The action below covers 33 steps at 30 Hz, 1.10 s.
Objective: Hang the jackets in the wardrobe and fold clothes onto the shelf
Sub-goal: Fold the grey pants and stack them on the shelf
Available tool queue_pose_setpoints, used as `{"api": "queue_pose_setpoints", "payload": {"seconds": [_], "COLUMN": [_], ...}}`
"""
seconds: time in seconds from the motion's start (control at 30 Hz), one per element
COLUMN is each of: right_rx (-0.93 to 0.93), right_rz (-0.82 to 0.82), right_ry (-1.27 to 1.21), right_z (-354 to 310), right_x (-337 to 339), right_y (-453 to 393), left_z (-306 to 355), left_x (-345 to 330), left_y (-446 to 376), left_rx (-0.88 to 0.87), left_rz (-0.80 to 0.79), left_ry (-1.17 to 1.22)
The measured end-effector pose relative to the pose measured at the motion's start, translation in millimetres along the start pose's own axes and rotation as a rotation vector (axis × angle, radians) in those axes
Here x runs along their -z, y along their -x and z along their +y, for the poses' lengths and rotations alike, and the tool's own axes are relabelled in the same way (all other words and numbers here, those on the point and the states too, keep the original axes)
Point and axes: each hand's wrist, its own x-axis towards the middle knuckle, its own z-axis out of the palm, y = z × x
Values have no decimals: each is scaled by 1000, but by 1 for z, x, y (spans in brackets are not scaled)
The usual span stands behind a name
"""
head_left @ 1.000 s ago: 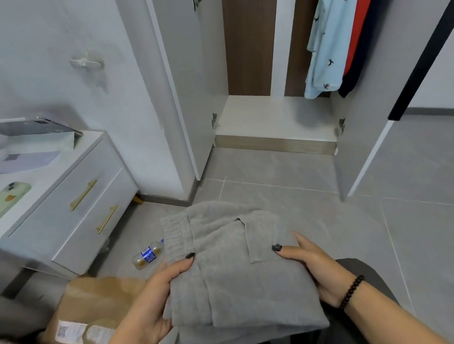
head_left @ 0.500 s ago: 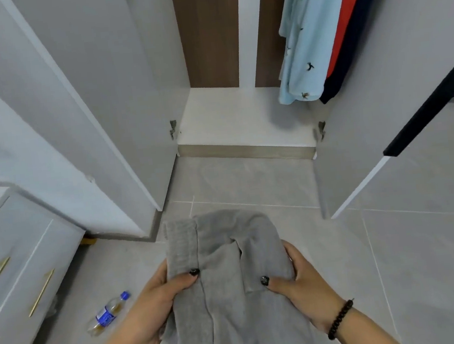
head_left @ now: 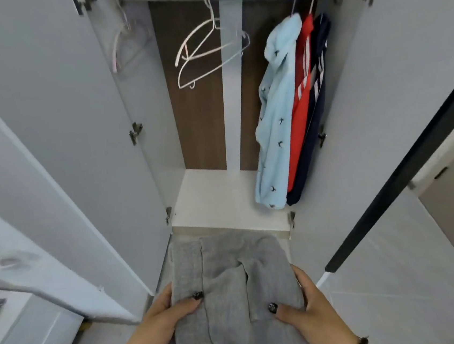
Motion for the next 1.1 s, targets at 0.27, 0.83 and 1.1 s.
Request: {"api": "queue_pose_setpoints", "payload": {"seconds": [0.27,0.83,1.1], "right_rx": [250,601,727], "right_rz": [155,170,160], "right_ry": [151,236,276], "right_z": [-160,-354,-444], "right_x": [45,58,48], "right_y": [34,-62,-164], "left_z": [127,323,433], "left_x": [-91,-135,-128], "left_y": [34,-21,-100], "left_rx": [-261,-544,-682], "left_rz": [-6,-146,-176], "left_ry": [-266,-165,-189]}}
